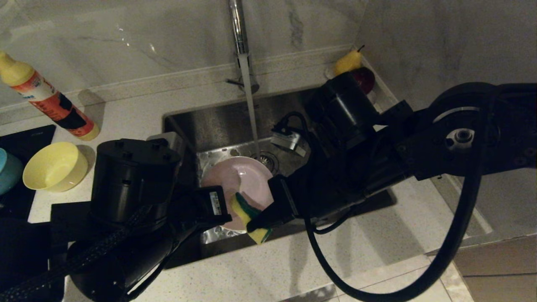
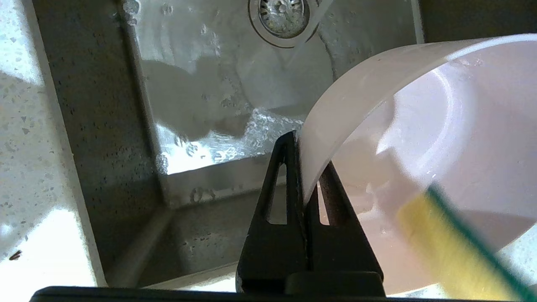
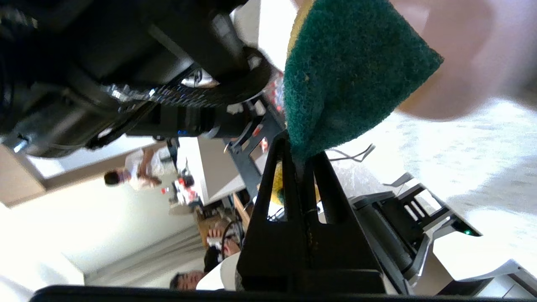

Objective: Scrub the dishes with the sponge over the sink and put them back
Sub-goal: Wipe the bowl

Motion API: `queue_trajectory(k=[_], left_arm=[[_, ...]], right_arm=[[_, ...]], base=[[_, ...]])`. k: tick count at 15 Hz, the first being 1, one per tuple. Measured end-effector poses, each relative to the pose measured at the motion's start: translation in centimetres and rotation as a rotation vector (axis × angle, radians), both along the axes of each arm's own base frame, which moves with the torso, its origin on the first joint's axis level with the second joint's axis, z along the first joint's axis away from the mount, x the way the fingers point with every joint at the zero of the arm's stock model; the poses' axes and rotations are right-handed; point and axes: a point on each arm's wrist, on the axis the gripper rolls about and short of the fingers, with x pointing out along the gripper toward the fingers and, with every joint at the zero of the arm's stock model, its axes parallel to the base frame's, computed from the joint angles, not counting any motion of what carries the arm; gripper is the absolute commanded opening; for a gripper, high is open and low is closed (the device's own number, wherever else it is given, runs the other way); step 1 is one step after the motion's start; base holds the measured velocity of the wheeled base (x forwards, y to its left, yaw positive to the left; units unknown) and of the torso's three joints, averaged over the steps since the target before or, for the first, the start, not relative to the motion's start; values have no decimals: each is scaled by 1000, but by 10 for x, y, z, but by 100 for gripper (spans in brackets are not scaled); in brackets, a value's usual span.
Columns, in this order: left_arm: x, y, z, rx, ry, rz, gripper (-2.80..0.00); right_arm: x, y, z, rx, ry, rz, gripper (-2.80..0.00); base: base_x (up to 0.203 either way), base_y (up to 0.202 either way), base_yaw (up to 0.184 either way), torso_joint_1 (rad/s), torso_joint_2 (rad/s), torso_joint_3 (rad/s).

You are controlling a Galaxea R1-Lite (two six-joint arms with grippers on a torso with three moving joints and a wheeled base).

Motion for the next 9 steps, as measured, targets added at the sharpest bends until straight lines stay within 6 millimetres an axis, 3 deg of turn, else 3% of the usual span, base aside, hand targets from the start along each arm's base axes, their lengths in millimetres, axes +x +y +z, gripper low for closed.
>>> queue_trajectory(k=[4,9], left_arm=[[0,0,0,-1,1,-1,-280],[-3,3,-1,0,4,-3,-280]], right_arm=[[-5,12,-4,3,-3,31,-280],[11,21,-5,30,-47,-12,-280]], base=[[0,0,0,0,0,0],[0,0,0,0,0,0]])
